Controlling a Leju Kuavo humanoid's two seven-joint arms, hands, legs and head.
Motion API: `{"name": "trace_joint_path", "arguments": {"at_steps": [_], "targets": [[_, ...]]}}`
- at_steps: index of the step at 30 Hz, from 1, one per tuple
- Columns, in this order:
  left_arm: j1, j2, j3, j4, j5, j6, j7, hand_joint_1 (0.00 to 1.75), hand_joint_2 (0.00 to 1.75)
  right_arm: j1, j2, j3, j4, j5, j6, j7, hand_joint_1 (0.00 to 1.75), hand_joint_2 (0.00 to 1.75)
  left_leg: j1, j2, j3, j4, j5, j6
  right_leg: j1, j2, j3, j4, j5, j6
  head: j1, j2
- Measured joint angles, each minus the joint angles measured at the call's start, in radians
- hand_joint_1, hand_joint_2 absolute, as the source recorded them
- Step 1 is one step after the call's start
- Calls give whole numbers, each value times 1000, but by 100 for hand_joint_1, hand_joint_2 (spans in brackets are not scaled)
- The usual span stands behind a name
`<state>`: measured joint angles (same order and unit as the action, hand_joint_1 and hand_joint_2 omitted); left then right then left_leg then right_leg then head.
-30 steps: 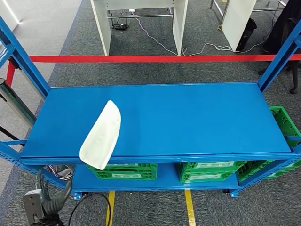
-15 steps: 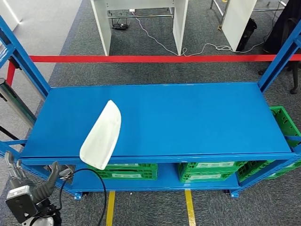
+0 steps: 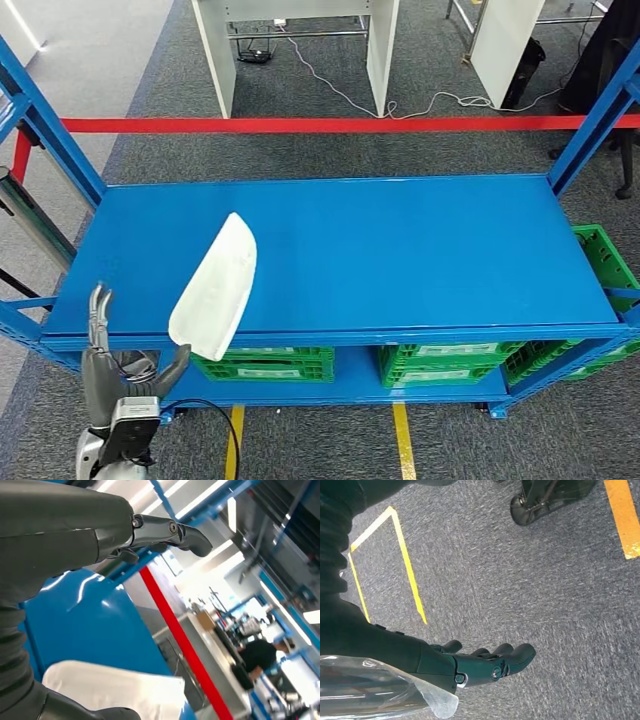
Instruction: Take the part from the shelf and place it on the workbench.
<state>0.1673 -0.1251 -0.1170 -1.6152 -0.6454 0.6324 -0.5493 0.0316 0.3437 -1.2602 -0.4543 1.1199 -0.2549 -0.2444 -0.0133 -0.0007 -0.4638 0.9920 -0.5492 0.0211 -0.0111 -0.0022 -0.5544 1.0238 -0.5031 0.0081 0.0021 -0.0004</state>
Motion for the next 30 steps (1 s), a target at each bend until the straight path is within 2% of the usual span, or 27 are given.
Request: {"name": "trace_joint_path", "arguments": {"at_steps": [6, 10, 16, 21, 30], "targets": [[8, 36, -44, -37, 81, -54, -20, 0, 175, -7, 0, -32, 0, 27, 12, -6, 0, 175, 0, 0, 0, 0, 0, 0, 0, 0, 0, 0, 0, 0, 0, 0], [14, 44, -47, -68, 179, -100, -59, 0, 175, -12, 0, -51, 0, 39, 13, -10, 0, 175, 0, 0, 0, 0, 0, 0, 0, 0, 0, 0, 0, 0, 0, 0], [20, 52, -48, -92, 219, -150, -86, 0, 175, -14, 0, -63, 0, 49, 13, -16, 0, 175, 0, 0, 0, 0, 0, 0, 0, 0, 0, 0, 0, 0, 0, 0], [24, 71, -57, -98, 150, -201, -81, 0, 175, -18, 0, -80, 2, 71, 12, -26, 0, 175, 0, 0, 0, 0, 0, 0, 0, 0, 0, 0, 0, 0, 0, 0], [26, 113, -96, -97, 43, -214, -18, 0, 175, -29, 0, -105, 12, 93, 9, -33, 0, 175, 0, 0, 0, 0, 0, 0, 0, 0, 0, 0, 0, 0, 0, 0]]}}
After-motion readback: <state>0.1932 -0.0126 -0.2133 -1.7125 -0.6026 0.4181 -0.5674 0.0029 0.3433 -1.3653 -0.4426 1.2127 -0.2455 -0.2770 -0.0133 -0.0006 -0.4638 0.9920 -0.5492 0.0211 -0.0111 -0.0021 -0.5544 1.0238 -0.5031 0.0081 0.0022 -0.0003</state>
